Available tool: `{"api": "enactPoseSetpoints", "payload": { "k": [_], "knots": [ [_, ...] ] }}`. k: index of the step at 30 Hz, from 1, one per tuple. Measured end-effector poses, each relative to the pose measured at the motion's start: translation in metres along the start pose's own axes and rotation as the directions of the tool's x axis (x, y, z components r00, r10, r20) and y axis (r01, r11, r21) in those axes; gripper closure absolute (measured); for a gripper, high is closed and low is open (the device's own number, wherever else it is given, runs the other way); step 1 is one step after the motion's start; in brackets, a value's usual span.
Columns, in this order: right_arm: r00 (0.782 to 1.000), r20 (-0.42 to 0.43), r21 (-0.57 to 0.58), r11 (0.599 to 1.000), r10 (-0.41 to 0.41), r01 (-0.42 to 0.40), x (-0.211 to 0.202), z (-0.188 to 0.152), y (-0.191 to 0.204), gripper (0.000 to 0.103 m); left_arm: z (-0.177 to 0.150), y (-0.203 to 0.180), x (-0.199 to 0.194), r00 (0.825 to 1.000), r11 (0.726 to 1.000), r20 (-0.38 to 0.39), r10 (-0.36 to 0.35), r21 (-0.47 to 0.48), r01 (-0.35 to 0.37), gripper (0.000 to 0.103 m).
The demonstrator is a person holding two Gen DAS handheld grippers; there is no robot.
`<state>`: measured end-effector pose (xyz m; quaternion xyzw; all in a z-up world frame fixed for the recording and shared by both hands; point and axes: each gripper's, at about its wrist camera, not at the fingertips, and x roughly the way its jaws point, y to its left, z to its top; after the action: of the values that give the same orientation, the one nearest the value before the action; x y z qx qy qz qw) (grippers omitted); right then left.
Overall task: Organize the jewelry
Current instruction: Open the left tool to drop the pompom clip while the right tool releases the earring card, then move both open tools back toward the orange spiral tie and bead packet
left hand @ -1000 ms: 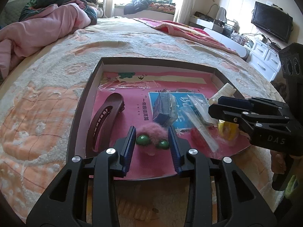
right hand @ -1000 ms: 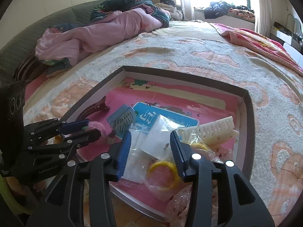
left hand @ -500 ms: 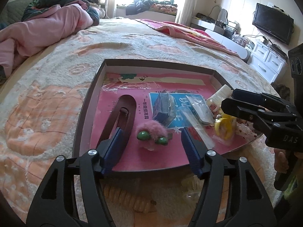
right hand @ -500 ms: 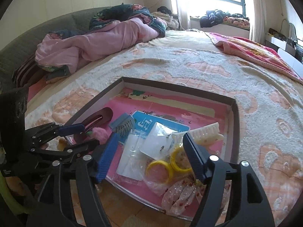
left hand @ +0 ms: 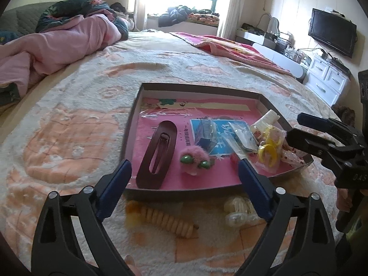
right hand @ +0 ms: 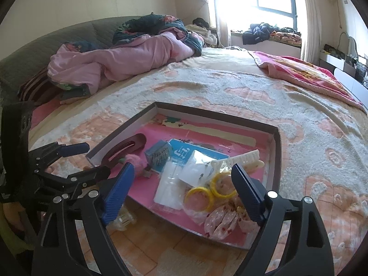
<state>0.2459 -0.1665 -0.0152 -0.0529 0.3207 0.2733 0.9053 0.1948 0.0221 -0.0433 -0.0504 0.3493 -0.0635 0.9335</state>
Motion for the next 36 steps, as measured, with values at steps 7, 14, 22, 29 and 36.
{"api": "enactPoseSetpoints", "payload": {
  "k": [7,14,22,29,36],
  "knots": [
    [1.000,0.017,-0.004,1.000,0.019,-0.019,-0.016,-0.007,0.014,0.016,-0.005,0.004,-0.020,0.999,1.000,0.033,0.024,0.004,-0.024,0.012],
    [0.999,0.018,-0.025,0.999,0.033,-0.032,-0.025,-0.017,0.032,0.016,-0.011,0.005,-0.035,0.998,0.999,0.049,0.045,0.014,-0.046,0.012],
    [0.999,0.005,-0.062,0.997,0.042,-0.041,-0.030,-0.032,0.050,0.016,-0.021,0.013,-0.047,0.997,0.998,0.052,0.058,0.013,-0.059,0.012],
    [0.999,-0.012,-0.069,0.996,0.048,-0.048,-0.031,-0.043,0.058,0.016,-0.032,0.025,-0.051,0.996,0.997,0.037,0.077,0.001,-0.077,0.012],
    [0.998,-0.036,-0.083,0.995,0.056,-0.058,-0.030,-0.052,0.065,0.016,-0.040,0.034,-0.054,0.996,0.996,0.020,0.083,-0.008,-0.083,0.012]
  ]
}}
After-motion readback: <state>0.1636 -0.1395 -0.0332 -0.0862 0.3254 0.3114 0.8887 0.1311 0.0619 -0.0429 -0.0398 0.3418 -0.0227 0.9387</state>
